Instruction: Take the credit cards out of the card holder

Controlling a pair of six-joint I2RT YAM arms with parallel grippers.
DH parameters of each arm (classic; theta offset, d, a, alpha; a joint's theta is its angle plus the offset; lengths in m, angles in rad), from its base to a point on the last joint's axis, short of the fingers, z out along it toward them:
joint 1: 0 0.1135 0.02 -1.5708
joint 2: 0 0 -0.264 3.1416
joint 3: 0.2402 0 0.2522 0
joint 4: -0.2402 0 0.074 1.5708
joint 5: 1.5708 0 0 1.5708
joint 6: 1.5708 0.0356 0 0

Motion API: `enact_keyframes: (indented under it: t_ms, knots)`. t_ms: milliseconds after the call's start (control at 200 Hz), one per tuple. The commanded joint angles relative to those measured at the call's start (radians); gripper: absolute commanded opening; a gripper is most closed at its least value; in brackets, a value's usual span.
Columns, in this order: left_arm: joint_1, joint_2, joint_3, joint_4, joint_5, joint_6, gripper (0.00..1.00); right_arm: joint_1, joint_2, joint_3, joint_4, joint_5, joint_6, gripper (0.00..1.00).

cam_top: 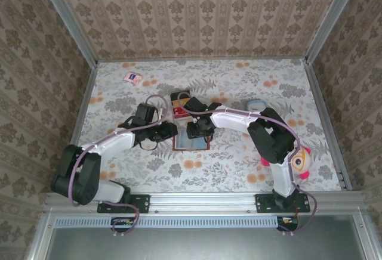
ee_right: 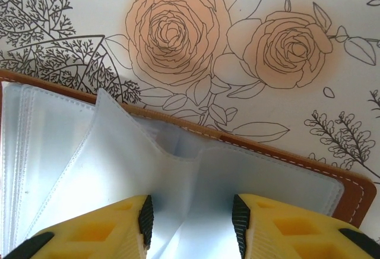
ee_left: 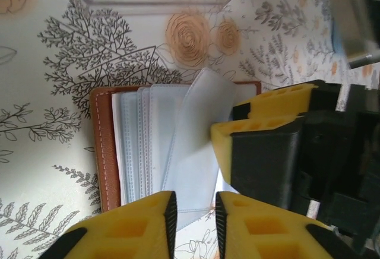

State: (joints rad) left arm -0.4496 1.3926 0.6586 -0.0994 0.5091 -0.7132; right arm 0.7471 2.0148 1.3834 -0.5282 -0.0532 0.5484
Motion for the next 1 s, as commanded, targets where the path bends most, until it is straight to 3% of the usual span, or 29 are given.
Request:
enact_keyframes:
  t_ms: [0, 740, 995]
  knots:
    - [-0.032, 0.041, 0.016, 0.014, -0.022, -0.014, 0.23, -0.005, 0.025, -0.039, -0.015, -0.026, -0.002, 0.44]
    - [-0.046, 0.197, 0.072, -0.018, -0.074, 0.012, 0.23, -0.012, 0.027, -0.041, -0.014, -0.047, 0.010, 0.42]
    - [-0.047, 0.232, 0.083, -0.005, -0.040, 0.011, 0.20, -0.015, 0.032, -0.043, -0.015, -0.053, 0.015, 0.41]
